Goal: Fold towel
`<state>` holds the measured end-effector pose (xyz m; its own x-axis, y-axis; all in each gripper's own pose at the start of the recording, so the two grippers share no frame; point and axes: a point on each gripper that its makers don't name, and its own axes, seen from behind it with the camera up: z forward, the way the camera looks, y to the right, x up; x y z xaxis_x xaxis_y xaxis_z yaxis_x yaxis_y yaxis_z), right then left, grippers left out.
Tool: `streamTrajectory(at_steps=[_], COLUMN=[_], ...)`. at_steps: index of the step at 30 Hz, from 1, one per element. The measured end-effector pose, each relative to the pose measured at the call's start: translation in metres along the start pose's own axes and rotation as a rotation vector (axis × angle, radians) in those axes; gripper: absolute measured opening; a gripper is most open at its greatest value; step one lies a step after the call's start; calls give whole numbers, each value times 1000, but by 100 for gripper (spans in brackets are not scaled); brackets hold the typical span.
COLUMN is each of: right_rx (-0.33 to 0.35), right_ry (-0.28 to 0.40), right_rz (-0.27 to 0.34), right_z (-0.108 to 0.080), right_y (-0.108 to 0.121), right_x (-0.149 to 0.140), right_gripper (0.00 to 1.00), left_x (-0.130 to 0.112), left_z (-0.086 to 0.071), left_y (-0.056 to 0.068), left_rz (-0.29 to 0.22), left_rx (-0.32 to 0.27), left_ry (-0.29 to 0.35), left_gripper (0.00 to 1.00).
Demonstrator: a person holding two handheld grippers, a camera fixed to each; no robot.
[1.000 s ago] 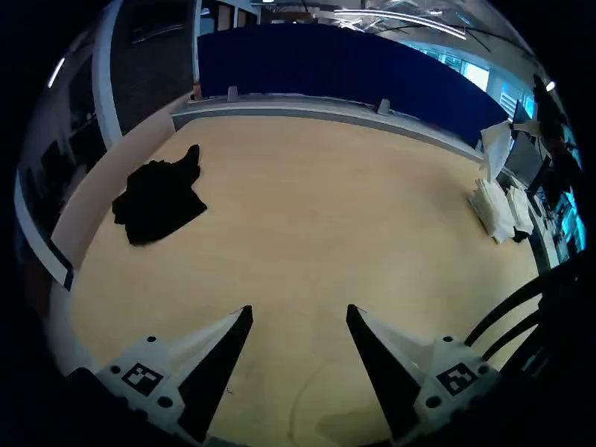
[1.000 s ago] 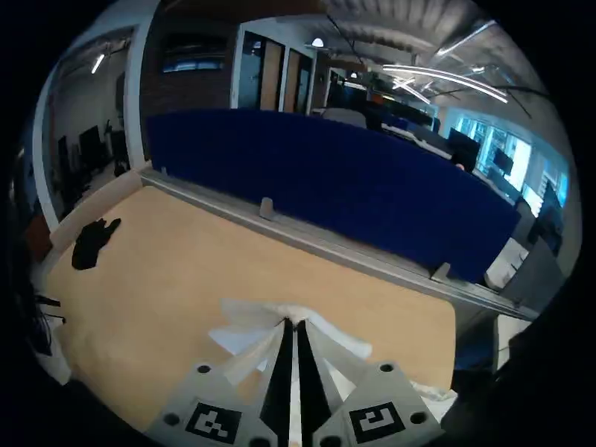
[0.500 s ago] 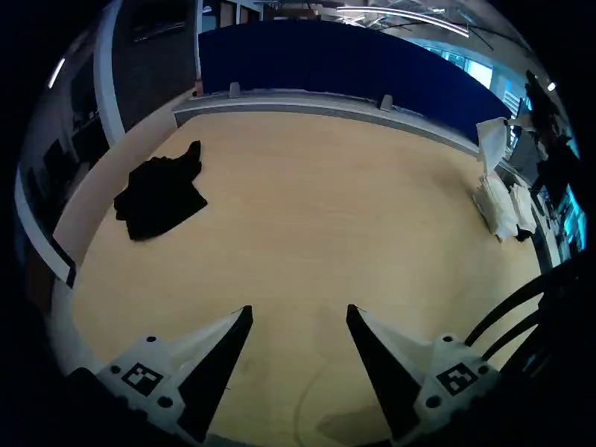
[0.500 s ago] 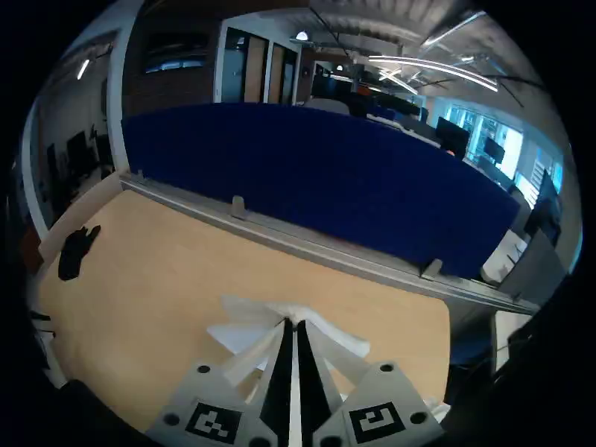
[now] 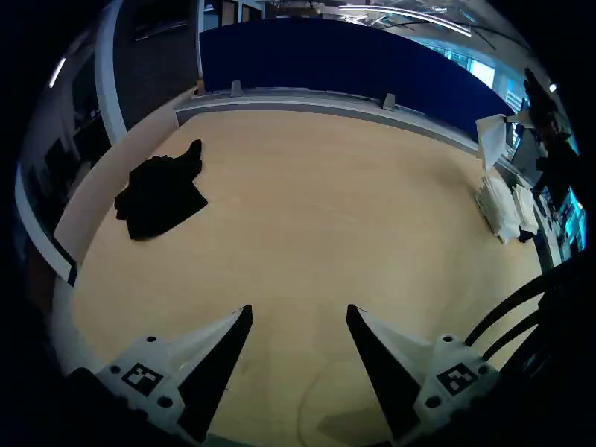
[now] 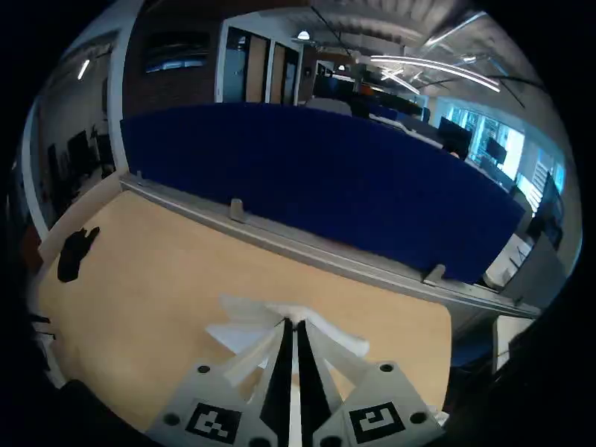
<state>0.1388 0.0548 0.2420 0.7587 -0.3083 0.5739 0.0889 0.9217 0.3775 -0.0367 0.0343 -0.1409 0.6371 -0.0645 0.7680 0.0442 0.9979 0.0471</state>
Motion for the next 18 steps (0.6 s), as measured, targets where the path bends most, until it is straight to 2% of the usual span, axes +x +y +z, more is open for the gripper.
streamTrajectory(at_steps=[8,18], right_rx=[5,2], right_ry=[-20,-52], right_rz=[7,19], right_z=[-4,-32], right_y=[1,4], right_x=[-15,-61], right_gripper=[4,4], left_x=[2,8], left_z=[3,-1], left_y=[9,18], left_rz=[6,24], left_rx=[-10,-27], left_ry=[-1,2], left_gripper=[93,93])
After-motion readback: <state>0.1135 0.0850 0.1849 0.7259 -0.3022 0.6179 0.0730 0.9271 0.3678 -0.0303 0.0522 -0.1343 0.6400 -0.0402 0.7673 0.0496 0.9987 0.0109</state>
